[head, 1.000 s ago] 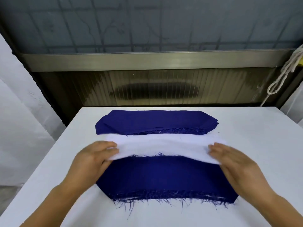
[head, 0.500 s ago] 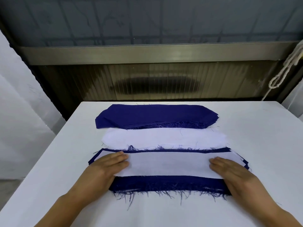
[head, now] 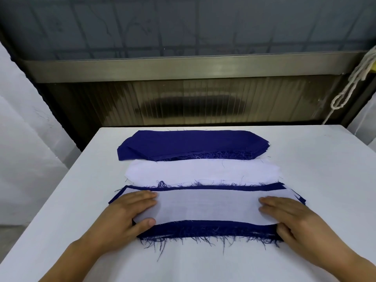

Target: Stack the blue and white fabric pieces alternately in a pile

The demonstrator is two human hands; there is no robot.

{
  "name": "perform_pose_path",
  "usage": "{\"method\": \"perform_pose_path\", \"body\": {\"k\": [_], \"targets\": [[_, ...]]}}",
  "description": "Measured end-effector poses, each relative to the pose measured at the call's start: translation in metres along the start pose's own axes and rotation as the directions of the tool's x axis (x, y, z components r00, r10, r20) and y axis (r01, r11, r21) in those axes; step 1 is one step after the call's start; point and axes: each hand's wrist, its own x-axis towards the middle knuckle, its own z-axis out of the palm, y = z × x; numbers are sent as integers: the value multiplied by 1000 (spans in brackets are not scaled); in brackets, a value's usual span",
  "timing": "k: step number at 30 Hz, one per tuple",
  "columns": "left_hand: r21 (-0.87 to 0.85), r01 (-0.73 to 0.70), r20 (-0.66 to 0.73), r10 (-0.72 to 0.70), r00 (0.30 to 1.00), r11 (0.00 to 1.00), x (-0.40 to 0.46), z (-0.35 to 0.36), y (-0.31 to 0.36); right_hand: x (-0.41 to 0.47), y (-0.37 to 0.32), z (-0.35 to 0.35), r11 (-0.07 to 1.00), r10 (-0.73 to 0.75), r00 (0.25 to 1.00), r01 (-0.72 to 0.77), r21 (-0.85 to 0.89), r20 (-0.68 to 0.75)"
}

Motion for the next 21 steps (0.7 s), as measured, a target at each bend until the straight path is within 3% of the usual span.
{"method": "perform_pose_path", "body": {"k": [4,8,11,15,18,21], "targets": [[63,-53,-138,61,989,997,19,-1,10,15,-9,-2,1000,4,999,-4,3,-51],[109,-138,-135,152,979,984,48,7,39,41,-32,1,986,50,995,-34,165,-91],[118,-175,-148,192,970,977,69,18,63,57,-50,7,964,85,995,-70,257,-46],[133,-158,-115,174,978,978,89,31,75,68,-54,8,879,210,973,-229,417,91],[123,-123,-80,133,988,985,88,42,69,66,-40,17,903,261,941,-317,291,213],[104,-66,-74,74,995,992,81,44,58,55,-20,24,909,391,913,-403,104,121]]}}
